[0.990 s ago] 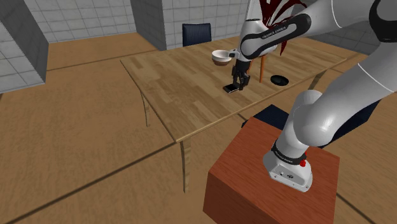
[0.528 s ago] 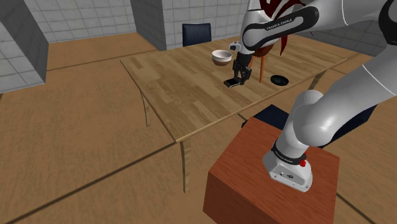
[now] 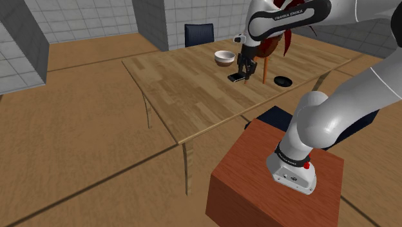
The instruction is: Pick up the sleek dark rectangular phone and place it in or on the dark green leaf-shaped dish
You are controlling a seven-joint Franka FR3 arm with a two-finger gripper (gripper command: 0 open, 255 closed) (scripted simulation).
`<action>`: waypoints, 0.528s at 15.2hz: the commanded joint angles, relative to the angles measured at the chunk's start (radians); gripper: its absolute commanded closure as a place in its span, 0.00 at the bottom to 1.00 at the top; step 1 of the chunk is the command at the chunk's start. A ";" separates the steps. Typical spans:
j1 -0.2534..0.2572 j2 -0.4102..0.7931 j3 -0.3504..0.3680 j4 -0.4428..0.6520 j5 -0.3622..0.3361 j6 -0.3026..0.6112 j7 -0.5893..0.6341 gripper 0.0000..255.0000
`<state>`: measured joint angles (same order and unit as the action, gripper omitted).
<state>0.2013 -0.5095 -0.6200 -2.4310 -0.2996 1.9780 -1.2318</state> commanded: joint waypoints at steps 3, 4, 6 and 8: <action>-0.035 -0.020 -0.047 0.015 -0.031 -0.024 -0.068 1.00; -0.046 -0.023 -0.065 0.021 -0.040 -0.027 -0.092 1.00; -0.064 -0.025 -0.101 0.034 -0.058 -0.034 -0.140 1.00; -0.080 -0.022 -0.140 0.052 -0.072 -0.039 -0.190 1.00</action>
<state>0.1356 -0.5242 -0.7396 -2.3812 -0.3583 1.9429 -1.3929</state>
